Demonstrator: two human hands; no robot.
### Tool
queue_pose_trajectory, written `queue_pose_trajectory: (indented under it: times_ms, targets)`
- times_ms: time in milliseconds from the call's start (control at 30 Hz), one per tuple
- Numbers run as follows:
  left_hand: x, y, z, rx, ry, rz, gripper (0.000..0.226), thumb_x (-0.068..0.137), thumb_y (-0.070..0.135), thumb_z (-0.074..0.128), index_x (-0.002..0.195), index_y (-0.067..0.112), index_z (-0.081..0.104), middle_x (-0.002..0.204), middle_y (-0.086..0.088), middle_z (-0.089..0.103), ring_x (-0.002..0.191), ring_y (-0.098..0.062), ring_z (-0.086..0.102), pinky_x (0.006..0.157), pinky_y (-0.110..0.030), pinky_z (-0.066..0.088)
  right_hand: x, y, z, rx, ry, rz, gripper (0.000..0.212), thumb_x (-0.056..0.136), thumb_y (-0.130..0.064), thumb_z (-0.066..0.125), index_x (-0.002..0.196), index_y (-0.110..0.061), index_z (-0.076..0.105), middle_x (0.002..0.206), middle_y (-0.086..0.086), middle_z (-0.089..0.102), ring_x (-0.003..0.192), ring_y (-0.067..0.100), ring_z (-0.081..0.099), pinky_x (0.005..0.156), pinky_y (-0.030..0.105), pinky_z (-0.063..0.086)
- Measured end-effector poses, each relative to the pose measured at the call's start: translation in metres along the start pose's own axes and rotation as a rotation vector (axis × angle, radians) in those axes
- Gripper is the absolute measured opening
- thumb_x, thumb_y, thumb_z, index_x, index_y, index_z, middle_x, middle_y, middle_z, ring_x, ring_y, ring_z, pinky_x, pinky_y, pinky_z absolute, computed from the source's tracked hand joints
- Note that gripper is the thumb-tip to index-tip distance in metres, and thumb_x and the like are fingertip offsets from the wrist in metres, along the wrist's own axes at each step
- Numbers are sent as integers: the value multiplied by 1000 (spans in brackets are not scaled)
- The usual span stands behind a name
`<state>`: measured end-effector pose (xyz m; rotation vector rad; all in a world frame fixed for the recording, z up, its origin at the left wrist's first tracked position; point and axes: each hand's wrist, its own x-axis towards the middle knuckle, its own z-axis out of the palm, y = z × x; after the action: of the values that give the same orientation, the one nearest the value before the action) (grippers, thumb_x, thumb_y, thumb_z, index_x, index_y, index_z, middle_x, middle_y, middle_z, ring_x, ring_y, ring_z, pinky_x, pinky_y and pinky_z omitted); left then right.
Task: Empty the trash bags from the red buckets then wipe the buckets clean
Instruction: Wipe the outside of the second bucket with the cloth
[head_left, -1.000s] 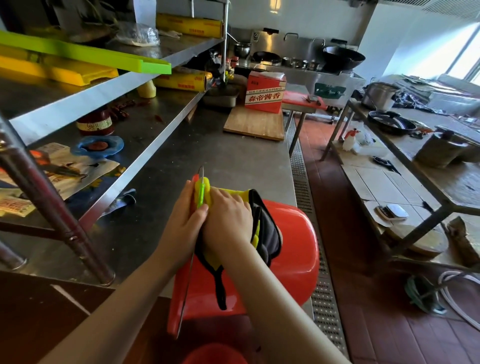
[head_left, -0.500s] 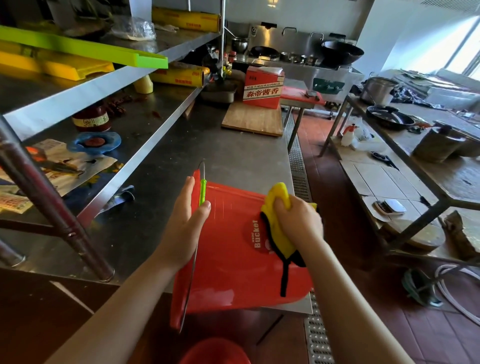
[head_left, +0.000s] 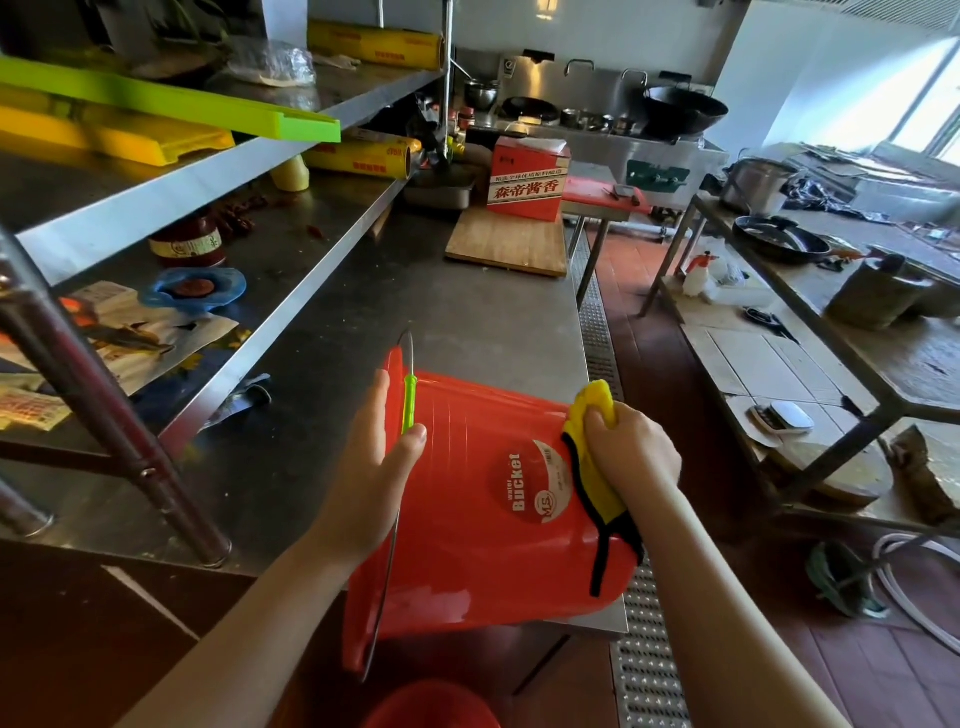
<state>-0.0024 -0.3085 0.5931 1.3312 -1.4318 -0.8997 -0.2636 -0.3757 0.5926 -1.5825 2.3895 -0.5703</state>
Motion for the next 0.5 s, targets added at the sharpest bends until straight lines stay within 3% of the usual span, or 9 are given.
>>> queue_pose_trajectory:
  times_ms: [133,300,400,500]
  targets:
    - [-8,-2,0,-14,-3,-9,92,78,68,40,158,33,10,164,16,10,148,3,12,122,-41,20,-15,-43,6,-100,33,-170,51,97,-55,30,104,-21,68,108,7,68,106,33,60,81,37,43]
    - [-10,2,-2,-16,11,-29,88,80,57,43,158,34,10,164,16,10,147,4,12,122,-38,20,-38,-95,17,-81,7,-356,51,98,-56,30,98,-20,66,105,6,69,101,32,61,78,37,42]
    - [-13,5,-1,-36,17,-8,80,83,44,44,156,36,14,159,22,18,142,11,21,117,-24,25,-57,-124,21,-46,-1,-469,41,97,-50,37,99,-22,66,105,4,69,101,31,61,76,36,41]
    - [-15,3,-2,-113,38,23,81,76,50,48,151,40,20,145,36,27,134,20,28,107,-11,29,-75,-144,27,-44,-50,-587,23,97,-34,43,105,-23,62,113,1,66,109,27,57,83,36,39]
